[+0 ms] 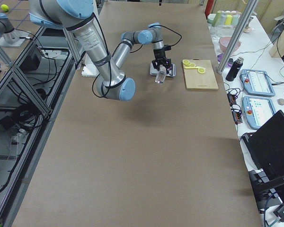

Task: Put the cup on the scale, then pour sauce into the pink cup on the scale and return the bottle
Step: 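Tilt the bottle spout into the pink cup with the right gripper, then tilt the bottle upright and lift it away from the cup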

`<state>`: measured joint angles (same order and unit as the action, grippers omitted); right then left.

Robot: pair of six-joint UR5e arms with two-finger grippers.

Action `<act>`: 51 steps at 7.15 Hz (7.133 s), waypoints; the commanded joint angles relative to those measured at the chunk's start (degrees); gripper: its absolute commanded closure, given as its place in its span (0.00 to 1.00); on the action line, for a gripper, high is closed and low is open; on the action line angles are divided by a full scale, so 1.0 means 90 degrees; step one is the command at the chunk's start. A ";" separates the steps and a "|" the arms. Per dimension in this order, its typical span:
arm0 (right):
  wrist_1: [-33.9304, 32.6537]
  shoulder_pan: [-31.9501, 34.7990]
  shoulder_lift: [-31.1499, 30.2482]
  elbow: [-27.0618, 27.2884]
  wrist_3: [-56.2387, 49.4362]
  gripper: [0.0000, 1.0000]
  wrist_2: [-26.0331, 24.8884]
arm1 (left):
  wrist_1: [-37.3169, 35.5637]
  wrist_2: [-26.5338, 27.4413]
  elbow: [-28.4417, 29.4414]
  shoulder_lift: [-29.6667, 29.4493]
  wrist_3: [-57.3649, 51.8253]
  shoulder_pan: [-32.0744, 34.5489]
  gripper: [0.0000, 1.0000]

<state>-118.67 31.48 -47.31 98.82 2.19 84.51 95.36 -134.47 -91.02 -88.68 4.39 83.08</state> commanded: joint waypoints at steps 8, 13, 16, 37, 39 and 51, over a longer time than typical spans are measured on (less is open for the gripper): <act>-0.0701 -0.0315 0.0188 -0.0101 -0.0058 0.72 -0.0435 | -0.0059 -0.0010 0.0006 -0.0020 0.0020 0.0026 0.02; -0.0945 -0.0305 0.0617 -0.0470 -0.0087 0.71 -0.0572 | -0.0049 -0.0019 -0.0004 -0.0020 0.0029 0.0036 0.02; -0.1120 -0.0305 0.0745 -0.0677 -0.0087 0.71 -0.0592 | -0.0049 -0.0019 -0.0004 -0.0010 0.0029 0.0036 0.02; -0.1904 -0.0412 0.0989 -0.0512 -0.0058 0.71 -0.0807 | 0.0097 0.0020 -0.0033 -0.0010 -0.0010 0.0172 0.02; -0.1893 -0.0403 0.0931 -0.0113 -0.0019 0.71 -0.0797 | 0.0370 0.0233 -0.0033 -0.0068 -0.0029 0.0173 0.02; 0.3463 0.1851 -0.1351 0.1051 0.0059 0.70 0.1758 | 0.0888 0.0098 -0.0151 -0.0010 0.0088 0.0173 0.01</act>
<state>-93.76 45.16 -55.84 108.18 2.13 96.83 103.32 -133.35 -92.28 -88.77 4.93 84.60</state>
